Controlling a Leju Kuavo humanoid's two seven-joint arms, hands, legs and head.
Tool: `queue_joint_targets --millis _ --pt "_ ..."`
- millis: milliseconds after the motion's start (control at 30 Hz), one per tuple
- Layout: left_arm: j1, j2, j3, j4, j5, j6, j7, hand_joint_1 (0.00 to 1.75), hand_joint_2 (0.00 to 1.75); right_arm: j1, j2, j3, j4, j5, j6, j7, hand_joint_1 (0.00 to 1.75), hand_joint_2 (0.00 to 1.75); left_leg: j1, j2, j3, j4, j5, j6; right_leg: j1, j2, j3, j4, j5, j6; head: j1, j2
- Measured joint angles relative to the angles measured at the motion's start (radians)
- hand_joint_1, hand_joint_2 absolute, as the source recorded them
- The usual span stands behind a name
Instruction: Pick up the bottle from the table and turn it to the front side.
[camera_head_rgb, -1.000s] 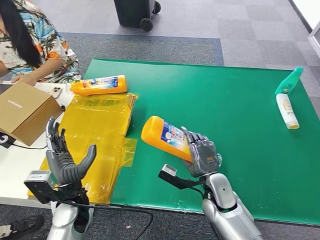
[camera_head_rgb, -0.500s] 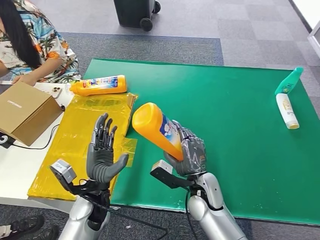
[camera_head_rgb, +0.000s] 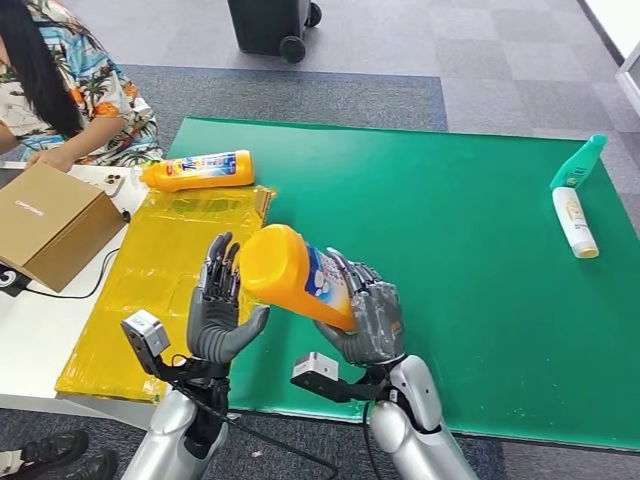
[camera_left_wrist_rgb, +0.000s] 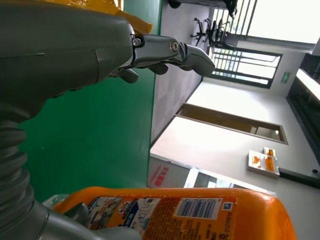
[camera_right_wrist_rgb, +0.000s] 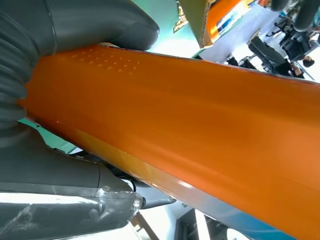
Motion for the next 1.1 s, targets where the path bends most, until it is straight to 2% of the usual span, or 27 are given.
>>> queue_joint_targets --millis 333,767,1100 --pt "0.006 0.015 0.002 -0.008 -0.035 0.032 -0.009 0.00 1.75 -0.006 -0.017 0.055 0.044 0.015 -0.002 0.042 1.75 1.75 0.000 0.000 0.000 0.000 0.000 0.000 0.000 0.000 0.000 0.000 0.000 0.000 0.000 0.000" --pt "0.013 0.038 -0.011 -0.010 0.018 -0.121 -0.005 0.00 1.75 -0.091 -0.057 0.195 0.109 0.010 0.025 0.076 1.75 1.75 0.000 0.000 0.000 0.000 0.000 0.000 0.000 0.000 -0.001 0.000 0.000 0.000 0.000 0.000" --pt "0.027 0.038 -0.014 -0.010 0.016 -0.135 -0.002 0.00 1.75 -0.110 -0.098 0.273 0.136 0.014 0.095 0.106 1.75 1.75 0.000 0.000 -0.001 0.000 0.000 0.000 0.000 0.000 -0.001 0.000 0.000 0.000 0.000 0.000"
